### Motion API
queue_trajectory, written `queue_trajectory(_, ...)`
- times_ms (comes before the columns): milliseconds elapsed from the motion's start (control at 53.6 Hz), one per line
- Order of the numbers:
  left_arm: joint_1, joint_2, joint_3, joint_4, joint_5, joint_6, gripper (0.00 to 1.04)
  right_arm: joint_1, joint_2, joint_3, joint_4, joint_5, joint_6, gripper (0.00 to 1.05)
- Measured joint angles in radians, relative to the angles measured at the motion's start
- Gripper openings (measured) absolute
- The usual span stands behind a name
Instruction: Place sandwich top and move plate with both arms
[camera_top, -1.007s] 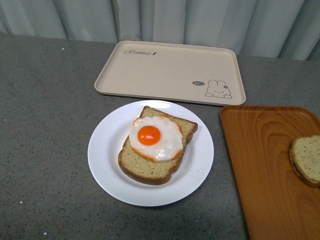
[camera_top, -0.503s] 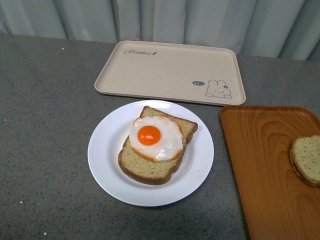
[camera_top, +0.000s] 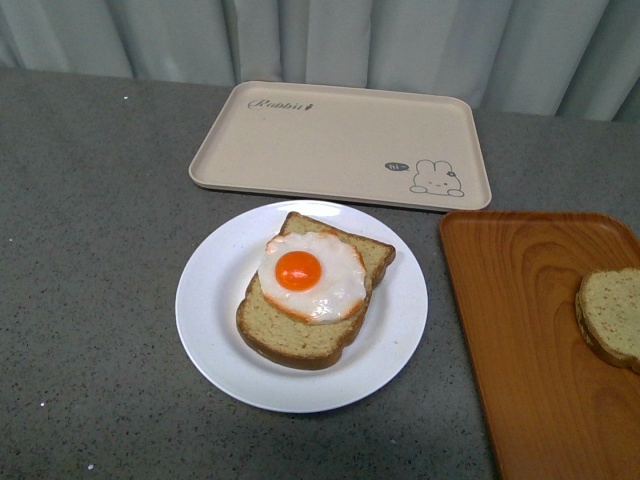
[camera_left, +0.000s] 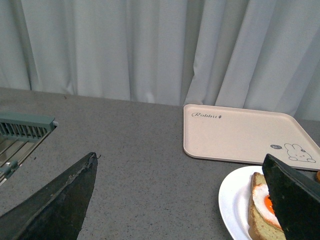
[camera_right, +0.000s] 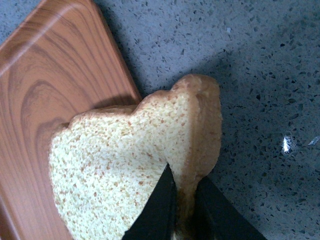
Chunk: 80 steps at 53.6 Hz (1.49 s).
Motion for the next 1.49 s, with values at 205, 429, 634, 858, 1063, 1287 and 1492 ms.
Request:
queue_trajectory(205,0.0,0.0,0.0,0.0,0.0,0.0,0.98,0.01,-0.049,0.006,-0.016,-0.018,-0.003,0.03)
queue_trajectory(429,0.0,0.0,0.0,0.0,0.0,0.0,0.98,0.037,-0.153,0.006,-0.022,-0.08,0.025,0.03)
queue_trajectory(634,0.0,0.0,0.0,0.0,0.0,0.0,0.98,0.113,-0.295,-0.027,0.009,-0.173,0.137,0.03)
queue_trajectory(858,0.0,0.0,0.0,0.0,0.0,0.0,0.98,0.317,-0.397,-0.14,0.146,-0.256,0.33,0.03)
queue_trajectory(1063,0.0,0.0,0.0,0.0,0.0,0.0,0.98,0.544,-0.315,-0.198,0.335,-0.213,0.46,0.03)
queue_trajectory(1287,0.0,0.0,0.0,0.0,0.0,0.0,0.98,0.66,-0.143,-0.165,0.441,-0.176,0.528,0.03)
queue_trajectory(1492,0.0,0.0,0.0,0.0,0.0,0.0,0.98,0.695,-0.013,-0.077,0.48,-0.15,0.536,0.03)
